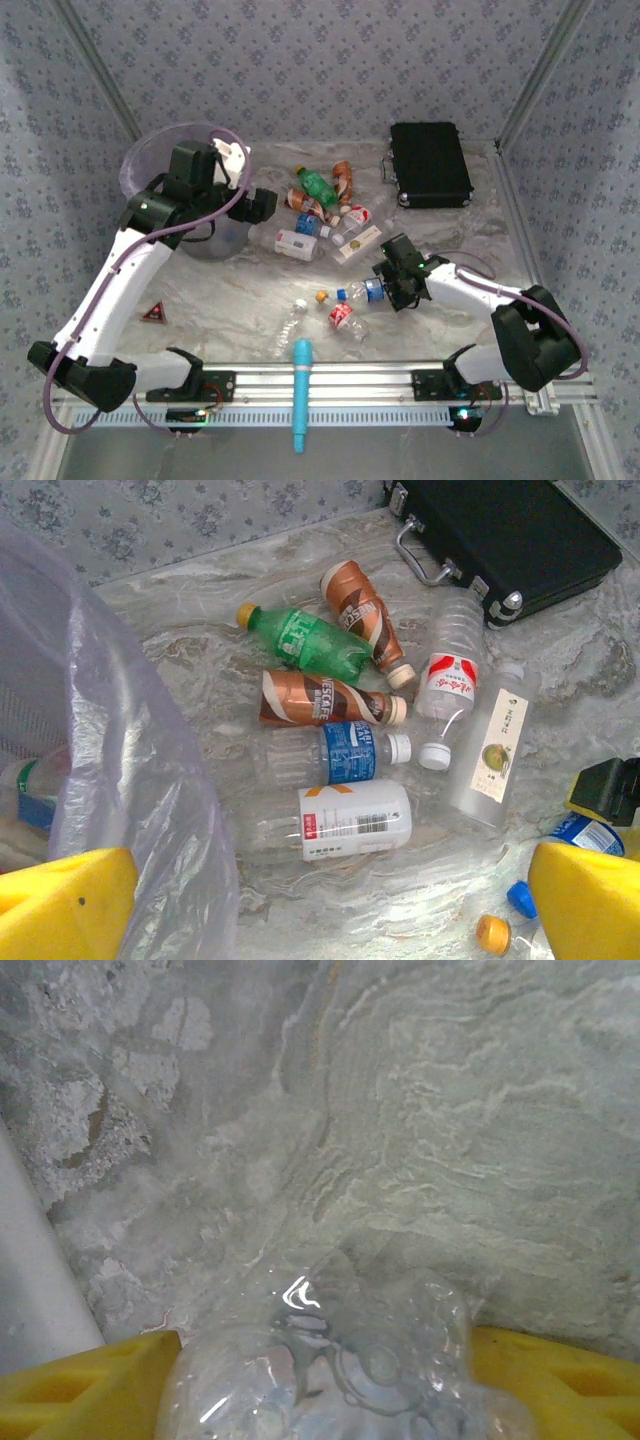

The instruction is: Put the plastic bottles in the bin

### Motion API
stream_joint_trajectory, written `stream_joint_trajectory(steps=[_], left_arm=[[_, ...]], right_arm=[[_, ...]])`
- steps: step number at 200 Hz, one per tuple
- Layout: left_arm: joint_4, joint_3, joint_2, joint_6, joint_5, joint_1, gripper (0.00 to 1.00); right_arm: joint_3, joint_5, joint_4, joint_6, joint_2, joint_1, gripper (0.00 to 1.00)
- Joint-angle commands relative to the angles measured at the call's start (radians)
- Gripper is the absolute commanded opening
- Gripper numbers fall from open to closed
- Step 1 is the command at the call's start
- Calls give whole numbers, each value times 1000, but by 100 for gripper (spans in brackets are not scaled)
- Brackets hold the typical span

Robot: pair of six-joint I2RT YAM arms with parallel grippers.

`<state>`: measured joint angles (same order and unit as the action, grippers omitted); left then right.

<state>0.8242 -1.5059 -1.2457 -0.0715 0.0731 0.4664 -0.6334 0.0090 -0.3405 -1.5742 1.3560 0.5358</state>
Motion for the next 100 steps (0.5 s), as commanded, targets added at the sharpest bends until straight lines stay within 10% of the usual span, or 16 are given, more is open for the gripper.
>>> stream_joint_trajectory(steps=[1, 100], left_arm=[[-39, 12, 6, 13, 35, 9, 100], [-53, -9, -12, 20, 83, 18, 100]], right_arm=[[2, 69, 38, -1, 21, 3, 72], [9, 81, 37, 10, -77, -59, 61]])
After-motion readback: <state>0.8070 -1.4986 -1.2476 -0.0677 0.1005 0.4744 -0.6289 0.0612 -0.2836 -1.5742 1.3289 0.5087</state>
